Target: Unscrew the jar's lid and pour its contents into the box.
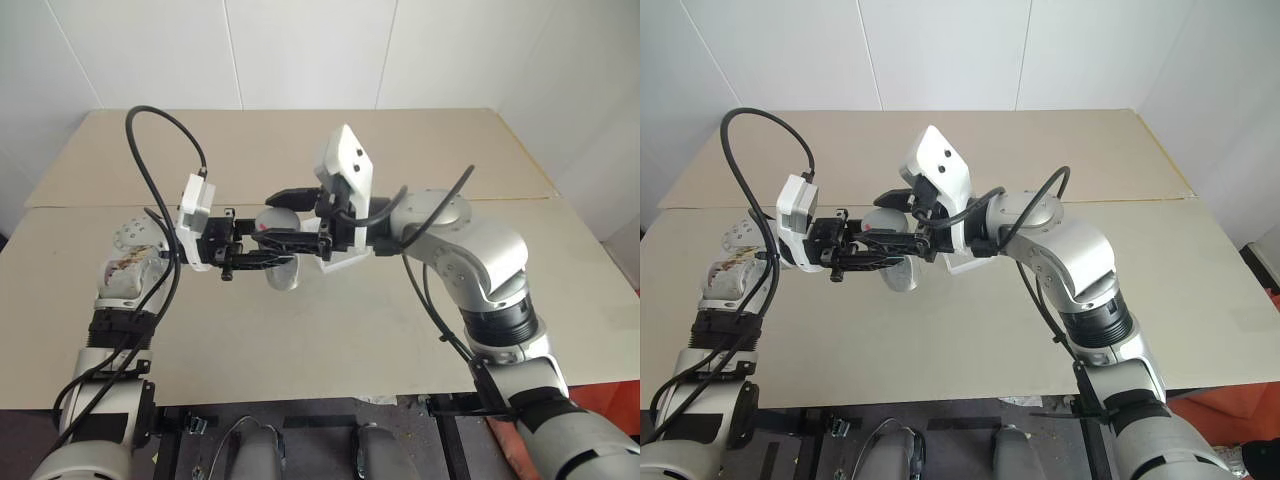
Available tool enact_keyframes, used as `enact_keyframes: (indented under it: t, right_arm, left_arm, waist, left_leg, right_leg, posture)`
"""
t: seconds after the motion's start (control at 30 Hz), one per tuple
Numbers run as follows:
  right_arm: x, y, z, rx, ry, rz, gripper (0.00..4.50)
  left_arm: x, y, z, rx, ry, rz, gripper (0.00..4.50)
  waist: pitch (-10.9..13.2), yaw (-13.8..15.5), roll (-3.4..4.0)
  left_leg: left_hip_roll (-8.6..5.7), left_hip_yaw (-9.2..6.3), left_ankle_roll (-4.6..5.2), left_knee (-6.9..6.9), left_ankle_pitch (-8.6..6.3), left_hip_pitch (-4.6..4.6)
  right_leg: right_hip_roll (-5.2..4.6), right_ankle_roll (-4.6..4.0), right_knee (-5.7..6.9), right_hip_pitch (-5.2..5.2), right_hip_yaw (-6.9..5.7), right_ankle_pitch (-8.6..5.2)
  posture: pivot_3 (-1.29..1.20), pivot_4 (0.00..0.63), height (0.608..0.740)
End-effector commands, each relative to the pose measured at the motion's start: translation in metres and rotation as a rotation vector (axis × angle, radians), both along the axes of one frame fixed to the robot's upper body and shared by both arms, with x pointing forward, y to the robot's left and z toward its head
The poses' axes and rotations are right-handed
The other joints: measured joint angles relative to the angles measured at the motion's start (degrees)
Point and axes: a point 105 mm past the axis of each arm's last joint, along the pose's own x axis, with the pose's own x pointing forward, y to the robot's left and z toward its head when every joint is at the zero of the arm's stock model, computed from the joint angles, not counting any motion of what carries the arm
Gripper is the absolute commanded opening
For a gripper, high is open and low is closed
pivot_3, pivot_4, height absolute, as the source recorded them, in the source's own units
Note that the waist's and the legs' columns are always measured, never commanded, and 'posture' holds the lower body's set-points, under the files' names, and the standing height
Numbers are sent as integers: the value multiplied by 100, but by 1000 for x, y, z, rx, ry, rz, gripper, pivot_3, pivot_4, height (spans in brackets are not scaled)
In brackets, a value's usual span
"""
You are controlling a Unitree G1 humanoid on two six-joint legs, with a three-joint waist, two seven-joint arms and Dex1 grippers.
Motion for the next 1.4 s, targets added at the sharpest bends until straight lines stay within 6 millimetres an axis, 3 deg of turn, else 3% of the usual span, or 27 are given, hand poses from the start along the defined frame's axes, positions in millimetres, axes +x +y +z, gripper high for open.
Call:
enact_keyframes:
  t: [0.03, 0.17, 0.3, 0.43, 0.6, 0.73, 0.83, 0.87, 1.0, 1.13, 1.23, 1.3, 1.4]
  right_arm:
    - [1, -11, 32, 86, -42, -19, 2720]
    - [12, -36, 49, 160, -47, -105, 2720]
    - [27, -71, 39, 164, -53, -271, 2720]
    - [43, -116, 1, 102, -64, -522, 2720]
    - [51, -162, -74, -52, 20, -790, 2720]
    - [47, -173, -124, -157, 100, -859, 2720]
    - [45, -174, -147, -206, 140, -870, 2720]
    - [45, -174, -150, -217, 146, -871, 3070]
    - [41, -171, -143, -209, 153, -831, 4335]
    - [31, -164, -115, -185, 120, -740, 4467]
    - [19, -152, -81, -142, 134, -628, 4467]
    - [14, -145, -71, -146, 176, -566, 4467]
    - [11, -134, -54, -175, 183, -477, 4467]
  left_arm:
    - [-2, -2, 9, 11, -54, -19, 2082]
    - [-3, -1, 7, 15, -50, -18, 2082]
    - [-2, 0, 7, 3, -47, 0, 2082]
    - [2, 2, 8, -19, -55, 48, 2082]
    - [13, 1, 10, -34, -99, 144, 2082]
    - [24, -4, 14, -46, -157, 238, 2082]
    - [32, -8, 17, -48, -208, 295, 2082]
    - [34, -10, 18, -44, -225, 314, 2082]
    - [42, -16, 21, -15, -307, 377, 2082]
    - [53, -20, 33, 6, -445, 479, 2082]
    - [76, -24, 40, 201, -821, 643, 2082]
    - [83, -29, 39, 300, -1021, 650, 2082]
    - [95, -46, 41, 500, -1457, 599, 2082]
  waist:
    - [0, 1, 0]
    - [0, 21, 0]
    - [0, 26, 0]
    - [0, 27, -1]
    - [0, 11, -1]
    - [0, -15, -1]
    - [0, -11, -1]
    - [0, -11, -1]
    - [0, 9, -1]
    - [0, 14, -1]
    - [1, 33, -2]
    - [0, 32, -3]
    - [1, 59, -4]
  left_leg:
    - [0, 0, 0, 0, 0, 0]
    - [0, -1, 0, -1, 0, -1]
    - [-2, -1, 0, 0, 0, -1]
    - [-4, -2, 0, -2, 0, -2]
    - [-5, 0, 0, -2, 0, -3]
    - [-5, 3, 0, -1, 0, 3]
    - [-5, 2, 0, -1, 0, 5]
    - [-6, 3, 0, 0, 0, 4]
    - [-7, 2, 0, -1, 0, 3]
    - [-7, 2, 0, -1, 0, 3]
    - [-8, -1, 0, 2, 0, 3]
    - [-11, -3, 0, 2, 0, 6]
    - [-13, -7, 1, -1, -1, 2]
  right_leg:
    - [0, 0, 0, 0, 0, 0]
    - [-1, 0, 2, 2, -2, 0]
    - [-4, 0, -2, 4, -3, 0]
    - [-5, 0, -7, 5, -4, 0]
    - [-4, 1, -18, 1, 0, 0]
    - [-3, 1, -16, 3, 7, 0]
    - [-2, 1, -18, 6, 7, 0]
    - [-2, 1, -18, 6, 8, 0]
    - [-4, 1, -20, 6, 7, 0]
    - [-3, 1, -21, 6, 7, 0]
    - [-3, 2, -21, 10, 5, 1]
    - [-4, 2, -23, 14, 4, 2]
    - [-6, 3, -28, 12, -1, 2]
  posture:
    - [0, 150, 740]
    - [0, 150, 740]
    - [0, 150, 740]
    - [0, 150, 740]
    - [0, 150, 740]
    - [0, 150, 740]
    - [0, 150, 740]
    - [0, 150, 740]
    - [0, 150, 740]
    - [0, 150, 740]
    - [0, 150, 740]
    - [0, 150, 740]
    - [0, 150, 740]
